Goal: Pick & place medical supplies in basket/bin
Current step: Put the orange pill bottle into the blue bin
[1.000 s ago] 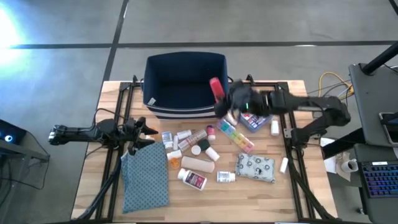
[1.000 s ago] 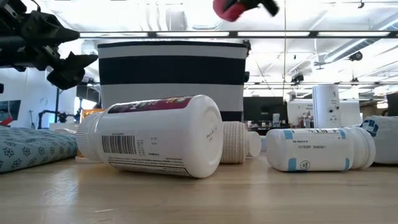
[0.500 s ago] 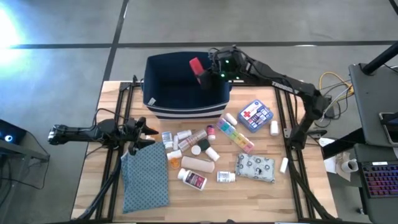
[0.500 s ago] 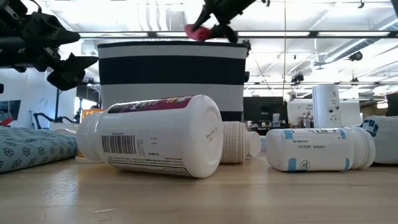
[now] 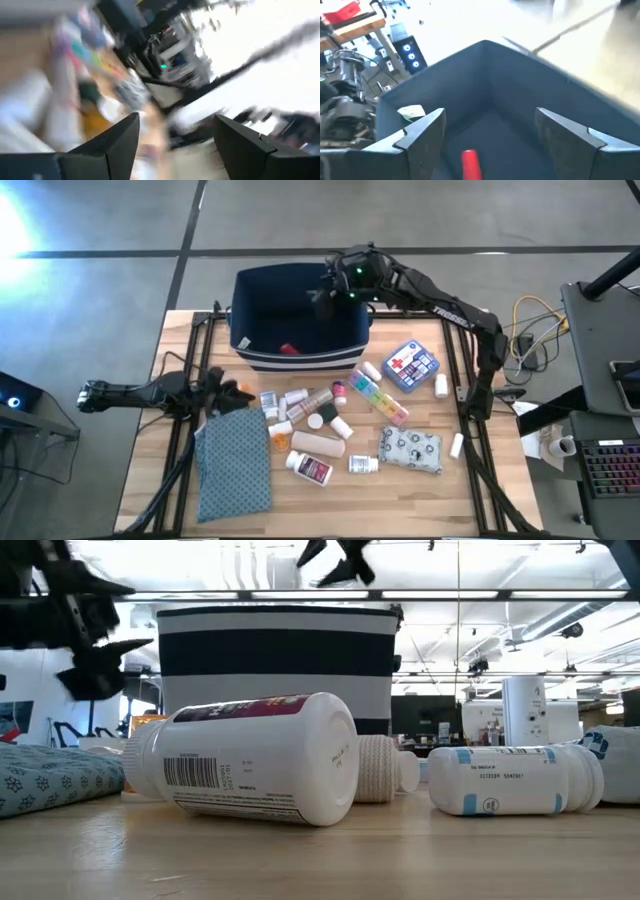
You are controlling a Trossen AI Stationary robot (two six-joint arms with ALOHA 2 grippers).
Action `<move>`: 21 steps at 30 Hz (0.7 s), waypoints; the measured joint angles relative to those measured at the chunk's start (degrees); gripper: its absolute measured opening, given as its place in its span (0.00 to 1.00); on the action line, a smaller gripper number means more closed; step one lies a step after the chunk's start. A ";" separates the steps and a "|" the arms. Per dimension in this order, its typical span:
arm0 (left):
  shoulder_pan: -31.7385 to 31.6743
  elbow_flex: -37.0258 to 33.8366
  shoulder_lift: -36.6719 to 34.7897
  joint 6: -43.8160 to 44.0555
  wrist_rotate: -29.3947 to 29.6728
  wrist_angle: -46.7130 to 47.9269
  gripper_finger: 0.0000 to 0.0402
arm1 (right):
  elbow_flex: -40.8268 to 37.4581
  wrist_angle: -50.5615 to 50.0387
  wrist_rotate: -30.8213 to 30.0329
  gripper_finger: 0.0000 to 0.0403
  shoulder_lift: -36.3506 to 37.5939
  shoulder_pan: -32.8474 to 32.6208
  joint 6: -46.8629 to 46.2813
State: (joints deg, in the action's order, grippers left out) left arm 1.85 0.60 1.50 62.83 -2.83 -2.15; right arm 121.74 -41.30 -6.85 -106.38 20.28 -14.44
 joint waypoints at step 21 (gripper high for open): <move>0.00 14.78 8.36 10.41 19.21 23.65 0.57 | -1.21 -7.79 -12.64 0.71 0.25 -1.56 4.59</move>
State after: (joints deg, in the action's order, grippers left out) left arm 1.85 15.39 9.85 73.24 16.38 21.50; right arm 120.53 -49.08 -19.49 -106.13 18.72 -9.85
